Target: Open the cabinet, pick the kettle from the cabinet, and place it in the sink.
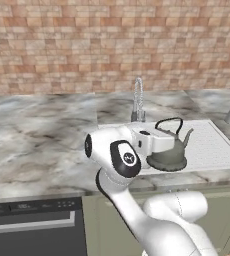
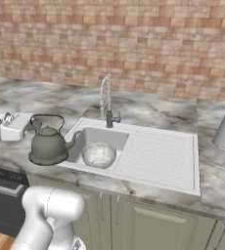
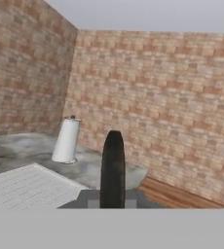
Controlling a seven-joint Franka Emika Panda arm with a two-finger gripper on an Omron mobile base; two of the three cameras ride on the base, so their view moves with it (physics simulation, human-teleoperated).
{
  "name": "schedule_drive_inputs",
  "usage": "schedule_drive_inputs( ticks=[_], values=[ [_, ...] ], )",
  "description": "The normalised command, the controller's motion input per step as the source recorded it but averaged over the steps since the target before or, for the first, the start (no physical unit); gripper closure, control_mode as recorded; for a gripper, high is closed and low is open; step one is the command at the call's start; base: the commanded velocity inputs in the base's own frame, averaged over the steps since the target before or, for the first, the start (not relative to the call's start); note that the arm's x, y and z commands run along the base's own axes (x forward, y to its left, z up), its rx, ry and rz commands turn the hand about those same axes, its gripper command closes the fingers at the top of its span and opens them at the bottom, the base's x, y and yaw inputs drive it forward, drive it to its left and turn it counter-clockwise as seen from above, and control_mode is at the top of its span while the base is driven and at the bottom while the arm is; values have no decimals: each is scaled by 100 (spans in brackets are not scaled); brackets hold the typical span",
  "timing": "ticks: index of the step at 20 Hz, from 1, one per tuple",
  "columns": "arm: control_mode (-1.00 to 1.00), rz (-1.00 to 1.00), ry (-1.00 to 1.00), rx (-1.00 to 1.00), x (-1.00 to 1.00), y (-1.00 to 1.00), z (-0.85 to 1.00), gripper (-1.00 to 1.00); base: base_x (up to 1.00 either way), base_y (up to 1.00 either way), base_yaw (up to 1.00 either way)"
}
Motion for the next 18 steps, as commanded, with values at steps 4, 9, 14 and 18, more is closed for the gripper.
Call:
schedule_drive_inputs(
  ticks=[4, 9, 14, 18],
  values=[
    [-100, -1, 7, 6, 22, -2, -26, 100, 0, 0, 0],
    [-100, -3, 10, 2, 26, 0, -32, 100, 0, 0, 0],
    [-100, -5, 11, 5, 32, -2, -31, 100, 0, 0, 0],
    [-100, -5, 3, 2, 31, 2, -29, 100, 0, 0, 0]
  ],
)
